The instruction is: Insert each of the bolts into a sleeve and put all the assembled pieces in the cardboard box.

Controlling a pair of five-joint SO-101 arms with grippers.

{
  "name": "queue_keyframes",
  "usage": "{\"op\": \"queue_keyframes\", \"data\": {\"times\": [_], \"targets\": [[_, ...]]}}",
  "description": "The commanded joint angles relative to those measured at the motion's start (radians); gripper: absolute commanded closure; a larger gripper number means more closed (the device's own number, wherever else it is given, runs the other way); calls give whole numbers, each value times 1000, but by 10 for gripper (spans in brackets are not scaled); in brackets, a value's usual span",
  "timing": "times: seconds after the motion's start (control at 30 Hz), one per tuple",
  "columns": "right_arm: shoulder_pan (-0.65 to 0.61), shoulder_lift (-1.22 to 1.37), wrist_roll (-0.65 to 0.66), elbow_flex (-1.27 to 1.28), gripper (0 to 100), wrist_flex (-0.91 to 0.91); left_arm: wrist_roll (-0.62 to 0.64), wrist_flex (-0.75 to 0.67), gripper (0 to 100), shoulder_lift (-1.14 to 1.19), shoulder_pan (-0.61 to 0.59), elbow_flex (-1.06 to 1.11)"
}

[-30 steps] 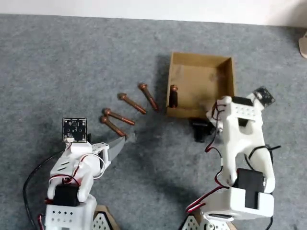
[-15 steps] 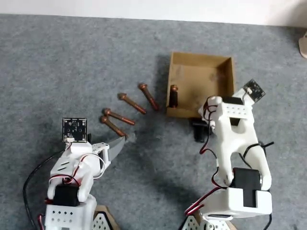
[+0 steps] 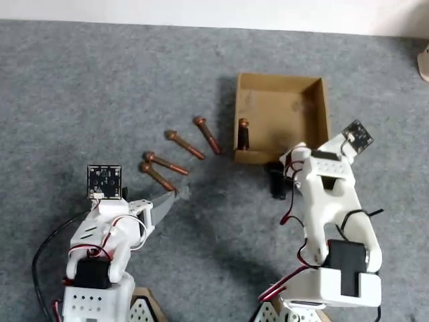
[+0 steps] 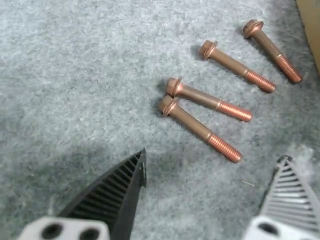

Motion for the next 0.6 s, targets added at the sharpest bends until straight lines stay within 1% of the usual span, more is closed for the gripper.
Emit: {"op": "queue_keyframes", "data": {"times": [0.0,0.07,0.1,0.23,0.27,0.33,0.5,0.57], "targets": [[12,5,-5,39,779,-48,-9,-14,638,-1,-2,1],[12,5,-5,42,787,-50,-9,-14,638,-1,-2,1],[12,5,-5,42,810,-50,-9,-14,638,-1,-2,1],[12,5,-3,42,975,-50,-9,-14,638,-1,-2,1],[12,5,-3,44,998,-50,-9,-14,638,-1,-2,1],[12,5,-3,44,982,-48,-9,-14,638,-1,-2,-1],[5,5,-3,47,995,-47,-8,-14,638,-1,-5,-10],[4,2,-3,65,995,-47,-2,-2,638,1,-8,-51]]}}
